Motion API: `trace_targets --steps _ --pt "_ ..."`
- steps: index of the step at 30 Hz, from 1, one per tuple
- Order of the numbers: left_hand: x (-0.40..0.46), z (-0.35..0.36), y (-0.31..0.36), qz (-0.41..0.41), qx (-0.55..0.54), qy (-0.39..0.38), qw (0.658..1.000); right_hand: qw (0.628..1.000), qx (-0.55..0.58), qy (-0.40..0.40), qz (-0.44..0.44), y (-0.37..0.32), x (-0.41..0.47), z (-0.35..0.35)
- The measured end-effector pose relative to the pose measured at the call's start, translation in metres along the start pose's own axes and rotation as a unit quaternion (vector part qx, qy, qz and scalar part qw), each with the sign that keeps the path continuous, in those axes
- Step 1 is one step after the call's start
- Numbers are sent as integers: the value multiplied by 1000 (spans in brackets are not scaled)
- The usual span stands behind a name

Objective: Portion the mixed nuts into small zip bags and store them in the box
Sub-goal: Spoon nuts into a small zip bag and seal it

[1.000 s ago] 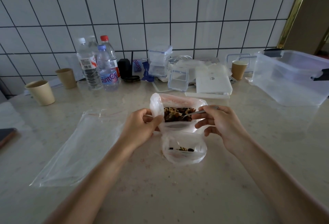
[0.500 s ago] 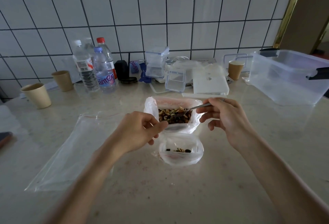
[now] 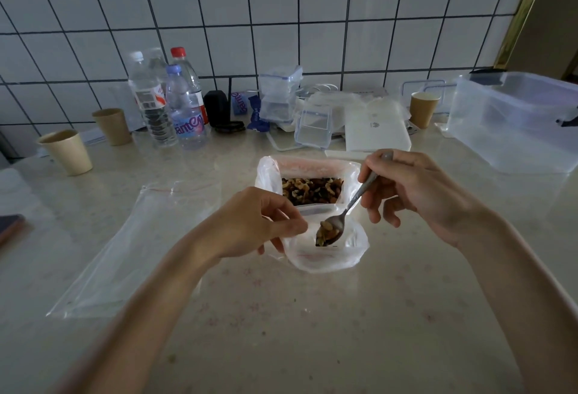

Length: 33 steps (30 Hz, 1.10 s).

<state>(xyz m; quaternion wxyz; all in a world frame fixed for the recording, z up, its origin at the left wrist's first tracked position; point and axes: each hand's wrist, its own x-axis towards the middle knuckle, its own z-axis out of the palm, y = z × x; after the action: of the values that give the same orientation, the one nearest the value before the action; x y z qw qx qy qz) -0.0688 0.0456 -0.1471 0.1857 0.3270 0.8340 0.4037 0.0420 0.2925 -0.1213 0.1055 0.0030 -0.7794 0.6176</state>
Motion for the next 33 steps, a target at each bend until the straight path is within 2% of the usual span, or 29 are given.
trace_targets --steps 3,6,10,13,18,20,22,25,26,29,33 --pt "-1 -3 0 -11 -29 -16 999 996 -53 -7 -70 -1 0 2" --pt "0 -4 -3 -8 2 -10 1000 986 -109 -21 -126 0 0 6" --pt "2 -1 -6 13 52 21 998 986 -85 -8 -147 0 1 7" --pt "3 0 -9 24 57 32 998 991 -21 41 -129 3 4 5" --pt "5 -2 -11 29 52 50 997 978 107 178 -21 12 10 11" --pt "7 -4 -12 38 61 96 993 968 135 210 17 14 11 11" --pt "10 -5 -16 39 79 174 981 962 138 233 33 15 12 10" --pt "17 -3 -24 8 114 314 943 963 102 247 33 16 14 11" --pt "19 -2 -26 -9 122 339 933 965 83 245 32 16 15 12" --pt "23 2 -34 -65 130 322 935 973 0 230 19 19 16 17" --pt "27 7 -39 -77 129 278 949 975 -87 203 4 25 16 21"
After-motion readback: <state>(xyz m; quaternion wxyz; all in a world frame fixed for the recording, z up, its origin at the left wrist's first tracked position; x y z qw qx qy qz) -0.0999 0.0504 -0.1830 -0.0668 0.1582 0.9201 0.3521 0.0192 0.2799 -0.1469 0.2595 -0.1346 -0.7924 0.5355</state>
